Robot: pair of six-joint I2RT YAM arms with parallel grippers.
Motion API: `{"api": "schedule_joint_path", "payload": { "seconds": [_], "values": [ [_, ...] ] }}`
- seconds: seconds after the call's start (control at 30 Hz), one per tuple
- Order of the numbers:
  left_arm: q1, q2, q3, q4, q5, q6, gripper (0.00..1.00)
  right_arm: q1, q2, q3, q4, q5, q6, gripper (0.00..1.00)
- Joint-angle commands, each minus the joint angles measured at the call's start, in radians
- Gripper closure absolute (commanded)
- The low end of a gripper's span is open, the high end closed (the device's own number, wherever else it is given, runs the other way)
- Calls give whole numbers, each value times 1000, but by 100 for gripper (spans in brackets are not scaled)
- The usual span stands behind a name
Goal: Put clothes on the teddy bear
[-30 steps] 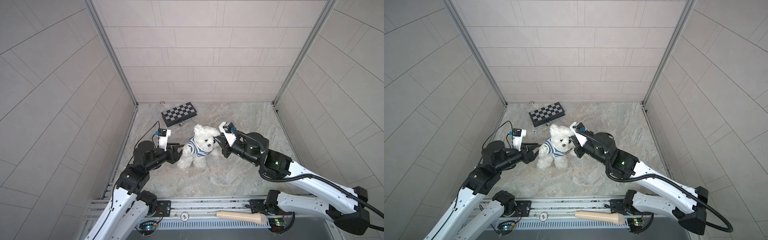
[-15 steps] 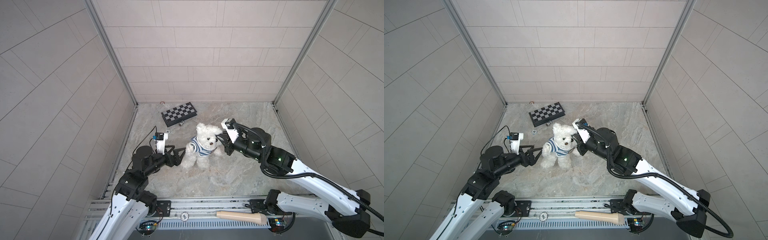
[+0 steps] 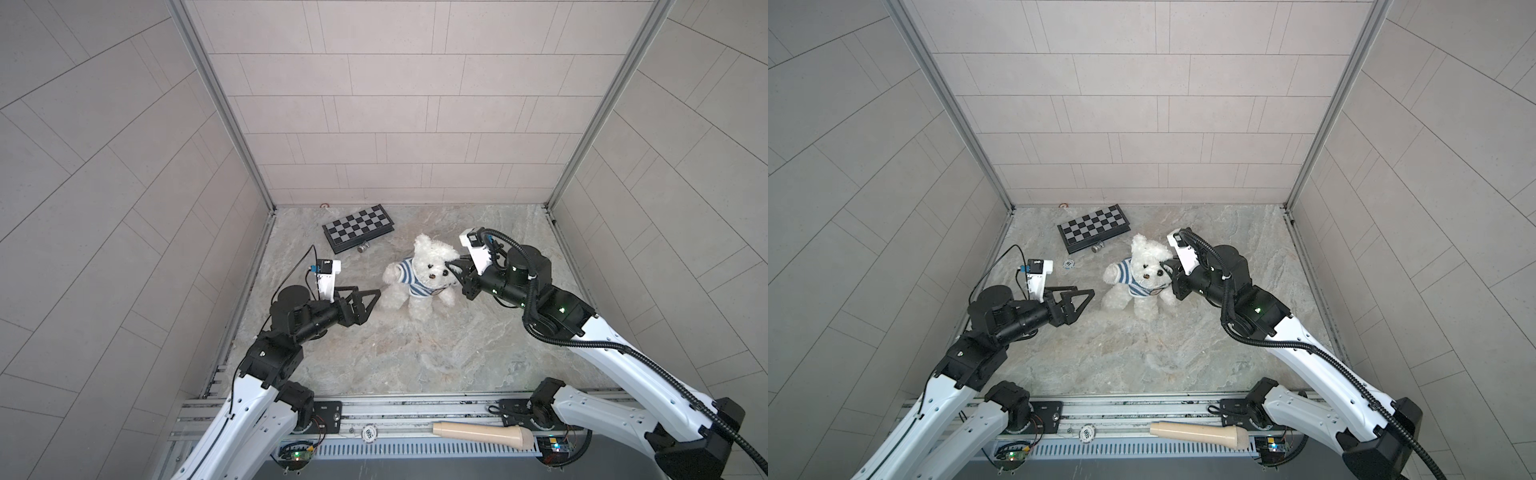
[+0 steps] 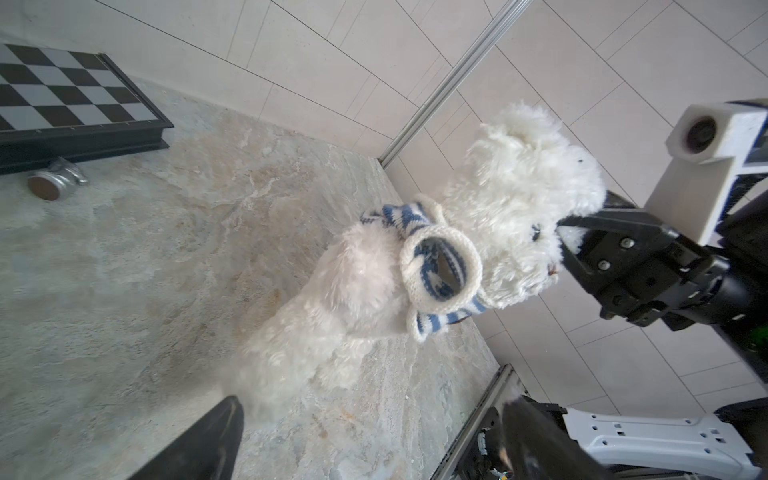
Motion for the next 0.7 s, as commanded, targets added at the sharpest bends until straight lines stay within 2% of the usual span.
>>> {"api": "schedule_joint_path", "payload": {
  "seconds": [0.0,0.13,0.23,0.4,0.67],
  "values": [
    [3,32,-34,205,70,-106,0,-2,-32,-21,133,-103,-11,100],
    [3,79,-23,278,79,-144,0,-5,-61,-119,329,-221,12,100],
    [4,119,-29,359,102,-187,0,-5,-50,-157,416,-264,29,100],
    [-12,153,-32,390,116,-201,1,-5,-45,-201,497,-266,52,100],
    [-44,148,-47,375,80,-200,5,-8,-66,-243,555,-244,66,100]
  ]
}}
